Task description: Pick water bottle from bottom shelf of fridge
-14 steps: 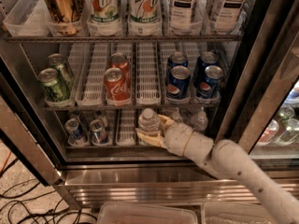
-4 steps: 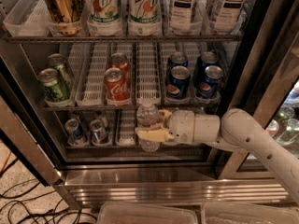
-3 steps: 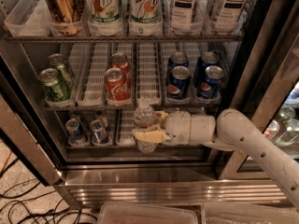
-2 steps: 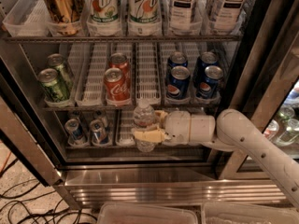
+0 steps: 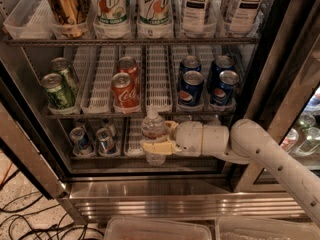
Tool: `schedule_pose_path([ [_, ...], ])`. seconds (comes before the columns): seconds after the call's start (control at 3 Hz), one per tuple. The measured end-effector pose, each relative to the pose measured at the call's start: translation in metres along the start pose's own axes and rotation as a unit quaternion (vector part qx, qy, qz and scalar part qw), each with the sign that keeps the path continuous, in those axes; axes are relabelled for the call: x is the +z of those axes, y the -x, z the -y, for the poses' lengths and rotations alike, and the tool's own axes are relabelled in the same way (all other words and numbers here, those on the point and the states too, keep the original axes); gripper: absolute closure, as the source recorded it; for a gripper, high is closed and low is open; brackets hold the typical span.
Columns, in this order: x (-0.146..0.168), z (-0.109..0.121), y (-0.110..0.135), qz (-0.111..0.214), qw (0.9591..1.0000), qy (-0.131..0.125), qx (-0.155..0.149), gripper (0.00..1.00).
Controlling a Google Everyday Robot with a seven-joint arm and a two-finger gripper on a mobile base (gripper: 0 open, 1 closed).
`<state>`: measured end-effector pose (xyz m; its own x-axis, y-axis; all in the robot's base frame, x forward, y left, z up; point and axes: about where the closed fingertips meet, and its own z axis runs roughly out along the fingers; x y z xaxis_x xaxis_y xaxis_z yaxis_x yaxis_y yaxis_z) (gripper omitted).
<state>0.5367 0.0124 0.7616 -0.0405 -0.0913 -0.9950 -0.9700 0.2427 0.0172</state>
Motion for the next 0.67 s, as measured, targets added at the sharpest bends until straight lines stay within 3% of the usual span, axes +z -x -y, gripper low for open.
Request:
schedule_pose_path([
  [0.67,0.008,-0.033,-0.003,-0.020,0.9998,0.003,0.005,1.00],
])
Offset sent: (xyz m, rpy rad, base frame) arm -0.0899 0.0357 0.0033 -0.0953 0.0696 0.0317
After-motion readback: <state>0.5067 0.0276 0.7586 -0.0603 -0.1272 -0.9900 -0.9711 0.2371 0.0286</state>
